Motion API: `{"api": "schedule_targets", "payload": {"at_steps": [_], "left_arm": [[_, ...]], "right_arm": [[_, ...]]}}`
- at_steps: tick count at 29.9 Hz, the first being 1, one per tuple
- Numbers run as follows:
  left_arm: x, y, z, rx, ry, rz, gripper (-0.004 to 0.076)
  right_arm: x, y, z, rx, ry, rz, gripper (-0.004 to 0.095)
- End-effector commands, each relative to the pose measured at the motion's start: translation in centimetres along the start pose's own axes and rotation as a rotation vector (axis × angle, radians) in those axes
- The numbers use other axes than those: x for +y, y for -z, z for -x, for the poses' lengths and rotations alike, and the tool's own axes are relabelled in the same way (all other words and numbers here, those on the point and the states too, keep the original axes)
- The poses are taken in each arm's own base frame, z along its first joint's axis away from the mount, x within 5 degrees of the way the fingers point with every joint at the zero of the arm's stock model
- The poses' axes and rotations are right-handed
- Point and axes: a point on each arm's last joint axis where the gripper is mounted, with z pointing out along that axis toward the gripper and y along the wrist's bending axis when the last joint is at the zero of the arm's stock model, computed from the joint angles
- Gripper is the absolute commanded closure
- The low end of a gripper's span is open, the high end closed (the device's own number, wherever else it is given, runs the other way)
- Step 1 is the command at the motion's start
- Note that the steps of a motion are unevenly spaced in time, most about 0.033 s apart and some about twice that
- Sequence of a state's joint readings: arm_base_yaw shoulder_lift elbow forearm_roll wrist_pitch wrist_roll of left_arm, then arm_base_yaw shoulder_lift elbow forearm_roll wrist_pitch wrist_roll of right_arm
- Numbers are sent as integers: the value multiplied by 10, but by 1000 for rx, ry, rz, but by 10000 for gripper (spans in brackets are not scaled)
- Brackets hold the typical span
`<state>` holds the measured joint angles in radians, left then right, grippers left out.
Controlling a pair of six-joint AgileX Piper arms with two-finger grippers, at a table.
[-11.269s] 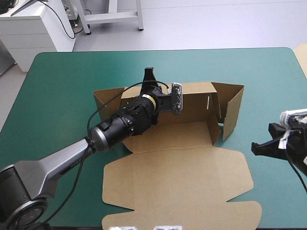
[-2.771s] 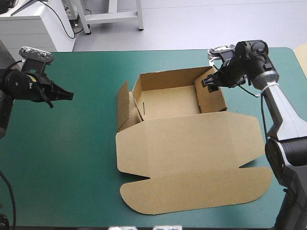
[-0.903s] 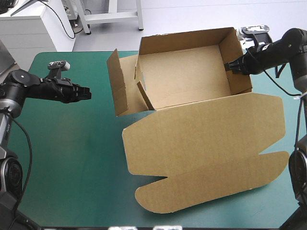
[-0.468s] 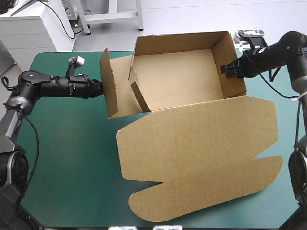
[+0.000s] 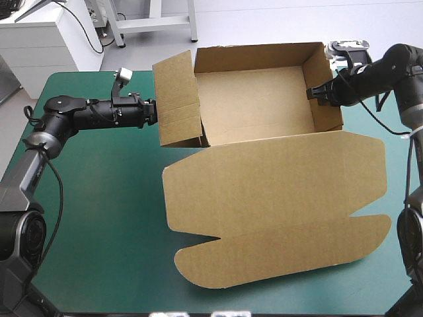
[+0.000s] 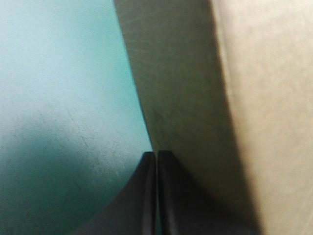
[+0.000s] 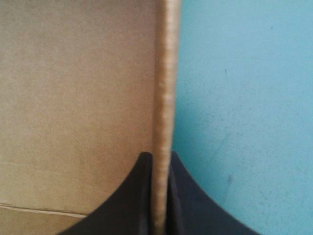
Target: Fold the box
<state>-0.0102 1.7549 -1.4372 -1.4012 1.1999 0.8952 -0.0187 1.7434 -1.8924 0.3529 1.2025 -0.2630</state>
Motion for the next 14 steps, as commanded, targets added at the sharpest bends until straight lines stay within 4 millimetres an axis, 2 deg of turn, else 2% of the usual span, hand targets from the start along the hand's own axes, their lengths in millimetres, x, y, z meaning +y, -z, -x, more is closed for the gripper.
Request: {"api": "schedule_targets", "payload": {"at_steps": [1, 5, 9, 11, 14], "left_arm": [[-45, 5, 9, -41, -55, -173, 731], [-48, 3, 9, -51, -52, -193, 731], [-48, 3, 10, -53, -58, -194, 724], [-49, 3, 10, -58, -56, -198, 694], [-49, 3, 10, -62, -81, -198, 603]], "right_arm": [[23, 24, 13, -151, 20, -6, 922], [39, 19, 16, -171, 62, -40, 922], [46, 16, 18, -190, 79, -80, 922], [49, 16, 19, -199, 76, -96, 922], [50, 15, 19, -203, 70, -92, 922]]}}
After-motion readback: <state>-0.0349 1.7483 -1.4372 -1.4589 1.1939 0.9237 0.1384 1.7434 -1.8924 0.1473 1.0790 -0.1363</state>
